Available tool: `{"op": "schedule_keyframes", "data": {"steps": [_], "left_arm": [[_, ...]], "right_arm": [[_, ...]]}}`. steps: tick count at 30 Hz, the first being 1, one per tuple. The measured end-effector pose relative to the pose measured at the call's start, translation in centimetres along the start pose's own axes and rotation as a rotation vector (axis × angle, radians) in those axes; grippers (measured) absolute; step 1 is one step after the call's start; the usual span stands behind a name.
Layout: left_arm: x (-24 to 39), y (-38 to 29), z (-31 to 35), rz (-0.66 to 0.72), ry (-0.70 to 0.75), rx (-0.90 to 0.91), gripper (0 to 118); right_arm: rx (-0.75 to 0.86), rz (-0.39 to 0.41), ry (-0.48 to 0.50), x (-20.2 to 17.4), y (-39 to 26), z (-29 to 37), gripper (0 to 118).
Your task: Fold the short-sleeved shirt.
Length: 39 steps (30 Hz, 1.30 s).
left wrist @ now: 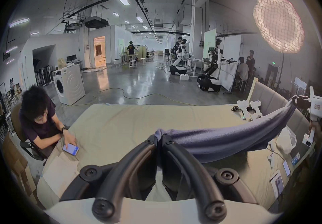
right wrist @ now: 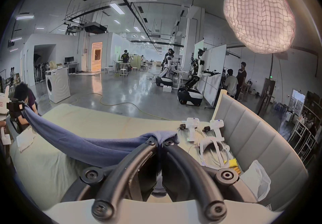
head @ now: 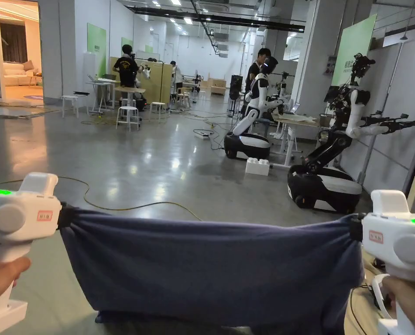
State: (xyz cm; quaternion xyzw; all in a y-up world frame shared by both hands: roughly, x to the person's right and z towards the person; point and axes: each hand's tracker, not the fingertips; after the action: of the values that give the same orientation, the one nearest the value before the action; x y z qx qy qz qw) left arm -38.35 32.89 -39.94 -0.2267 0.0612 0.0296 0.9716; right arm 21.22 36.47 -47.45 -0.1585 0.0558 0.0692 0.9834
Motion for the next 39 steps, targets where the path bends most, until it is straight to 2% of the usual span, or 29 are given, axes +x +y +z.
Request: {"op": "schedule_keyframes", "data": {"steps": [5, 12, 17, 20, 23, 26, 32, 36, 37, 38, 39], "left_arm": [[0.4, -4.6, 4.6, -0.010, -0.015, 0.009, 6], [0.2, -11.9, 9.3, 0.030, -0.021, -0.008, 6], [1.1, -19.0, 12.5, 0.043, -0.031, -0.086, 6], [0.9, -24.1, 13.2, 0.039, -0.011, -0.165, 6], [1.2, -28.2, 13.8, 0.041, -0.006, -0.260, 6], [1.2, -32.2, 13.6, 0.036, -0.014, -0.341, 6], [0.2, -37.1, 11.8, 0.043, -0.014, -0.456, 6], [0.9, -37.9, 11.7, 0.004, -0.019, -0.527, 6], [0.9, -38.1, 11.4, -0.001, -0.018, -0.541, 9], [0.8, -38.7, 11.2, -0.005, -0.015, -0.547, 13], [0.7, -39.3, 11.0, -0.011, -0.003, -0.544, 14]], "right_arm": [[-0.023, 0.026, 0.003, -0.1, -5.2, 4.2, 3], [-0.054, 0.023, -0.007, -1.0, -12.8, 11.3, 3], [-0.190, 0.082, -0.021, -2.0, -19.1, 15.4, 3], [-0.288, 0.070, -0.005, -2.2, -23.5, 16.4, 3], [-0.361, 0.000, 0.044, -1.8, -27.9, 17.1, 3], [-0.472, -0.014, 0.026, -1.6, -31.5, 16.9, 3], [-0.597, 0.033, 0.042, -3.1, -35.0, 17.0, 3], [-0.666, 0.039, 0.039, -3.4, -37.0, 16.1, 3], [-0.675, 0.032, 0.035, -3.5, -37.2, 15.9, 8], [-0.684, 0.030, 0.032, -3.2, -38.0, 15.5, 20], [-0.683, 0.037, 0.020, -3.4, -37.8, 15.5, 24]]}}
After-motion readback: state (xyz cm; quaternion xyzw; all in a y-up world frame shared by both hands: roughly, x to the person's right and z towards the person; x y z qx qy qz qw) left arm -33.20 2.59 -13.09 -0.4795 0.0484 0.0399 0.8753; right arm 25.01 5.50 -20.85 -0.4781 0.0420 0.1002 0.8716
